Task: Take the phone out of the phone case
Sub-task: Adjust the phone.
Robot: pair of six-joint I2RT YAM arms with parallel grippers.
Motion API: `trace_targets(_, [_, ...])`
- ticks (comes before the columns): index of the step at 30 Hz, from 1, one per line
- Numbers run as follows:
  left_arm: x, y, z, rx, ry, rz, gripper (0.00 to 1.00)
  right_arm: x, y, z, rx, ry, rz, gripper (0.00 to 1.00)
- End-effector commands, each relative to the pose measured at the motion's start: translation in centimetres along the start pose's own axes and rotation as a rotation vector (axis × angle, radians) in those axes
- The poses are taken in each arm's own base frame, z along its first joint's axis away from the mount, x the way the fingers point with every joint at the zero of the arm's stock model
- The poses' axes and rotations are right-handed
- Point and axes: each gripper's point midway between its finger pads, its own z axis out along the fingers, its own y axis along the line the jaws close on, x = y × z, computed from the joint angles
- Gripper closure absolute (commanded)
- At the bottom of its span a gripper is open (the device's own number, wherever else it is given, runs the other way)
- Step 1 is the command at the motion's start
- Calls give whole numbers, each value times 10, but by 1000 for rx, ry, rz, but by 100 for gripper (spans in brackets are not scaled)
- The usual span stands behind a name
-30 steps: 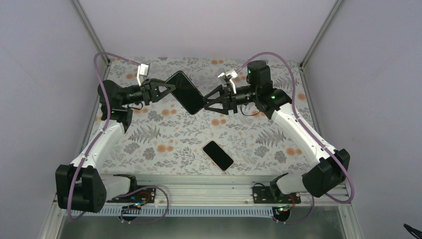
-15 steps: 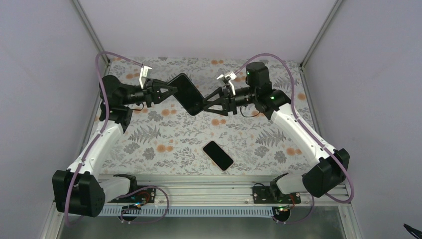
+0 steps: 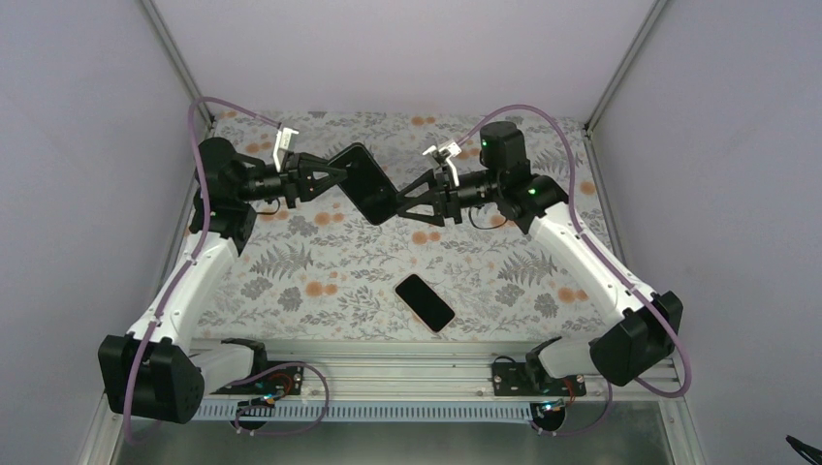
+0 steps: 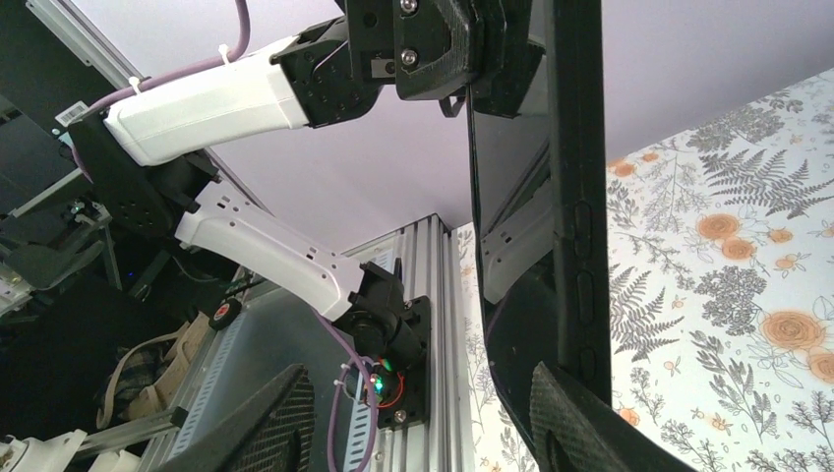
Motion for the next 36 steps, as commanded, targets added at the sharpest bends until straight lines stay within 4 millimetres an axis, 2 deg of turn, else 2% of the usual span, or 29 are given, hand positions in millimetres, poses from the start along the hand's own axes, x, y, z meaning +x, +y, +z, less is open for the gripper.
trace_targets(1, [-18,-23,-6,41,-28,59,98,-8,-7,-13,66,-27,-18,48])
trace_targets(4, [-20,-19,-9,45,-60,5,98,-10,-13,-17,86,-37,-3,48])
trace_targets(9, [-25,-9,-12,25,-91,-66,98,-6,-24,-18,117,-46,42,42])
trace_targets(13, [-31,-10,-14,29,-114,-83,98,-2,-31,-15,111,-49,86,38])
trace_targets(18, [-30,-12,-15,31,-122,-69,98,-1,-30,-7,46,-49,130,38])
trace_targets(24, [-31,-13,-15,32,-123,-57,98,-5,-15,15,-53,-12,123,42])
trace_targets(26, [-31,-12,-15,32,-123,-54,98,-8,-13,17,-61,-13,113,48])
trace_targets(30, [-30,-10,-15,30,-126,-57,98,-11,-11,23,-83,-8,102,70])
trace_targets(36, [-24,-3,-13,5,-84,-42,95,-13,-12,21,-42,14,45,96])
